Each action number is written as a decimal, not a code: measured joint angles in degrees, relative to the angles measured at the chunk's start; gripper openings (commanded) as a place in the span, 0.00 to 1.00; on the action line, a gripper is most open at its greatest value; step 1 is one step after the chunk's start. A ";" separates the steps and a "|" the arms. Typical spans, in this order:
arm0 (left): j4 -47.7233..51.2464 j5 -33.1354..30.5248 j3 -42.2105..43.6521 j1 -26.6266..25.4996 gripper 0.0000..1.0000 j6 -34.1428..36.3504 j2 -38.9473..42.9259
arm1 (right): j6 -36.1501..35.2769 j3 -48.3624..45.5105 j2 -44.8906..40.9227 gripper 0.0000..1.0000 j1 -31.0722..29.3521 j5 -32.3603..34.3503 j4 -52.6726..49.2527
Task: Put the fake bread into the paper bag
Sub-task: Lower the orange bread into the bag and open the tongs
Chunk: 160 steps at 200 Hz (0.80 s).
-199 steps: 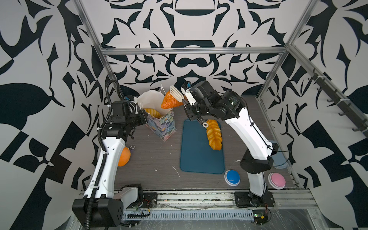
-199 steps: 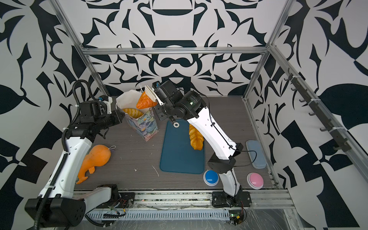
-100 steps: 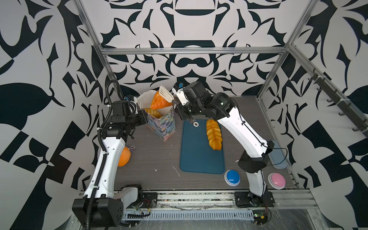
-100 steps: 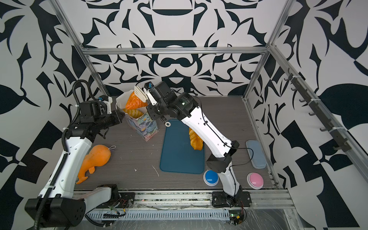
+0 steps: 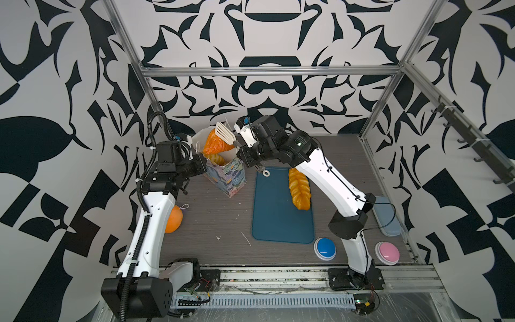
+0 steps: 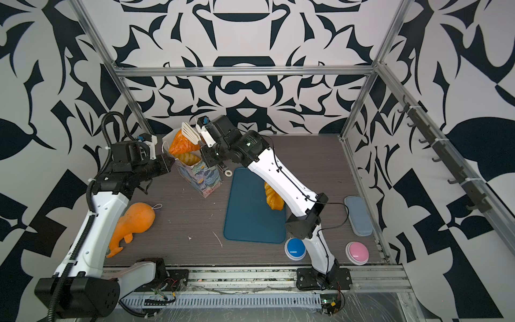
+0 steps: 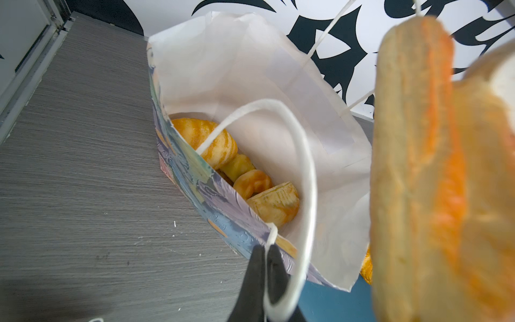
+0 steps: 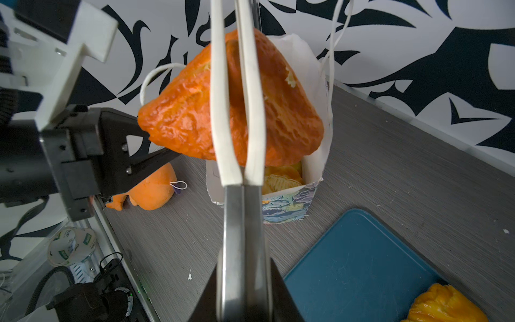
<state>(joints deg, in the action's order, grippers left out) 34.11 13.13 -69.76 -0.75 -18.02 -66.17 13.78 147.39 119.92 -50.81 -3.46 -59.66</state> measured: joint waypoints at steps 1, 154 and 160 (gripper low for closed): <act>0.00 0.00 0.00 0.00 0.00 0.00 0.00 | 0.02 -0.09 0.07 0.24 0.11 -0.09 0.04; 0.00 -0.07 0.00 0.15 0.00 0.00 0.00 | 3.17 -1.64 4.04 0.35 3.43 -6.91 2.32; -0.02 -0.04 0.00 0.15 0.00 0.00 0.00 | 3.10 -1.64 4.13 0.36 3.43 -7.04 2.34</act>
<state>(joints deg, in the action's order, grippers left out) 34.09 13.08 -69.76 -0.60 -18.02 -66.17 16.88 145.75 124.05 -47.37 -10.50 -57.32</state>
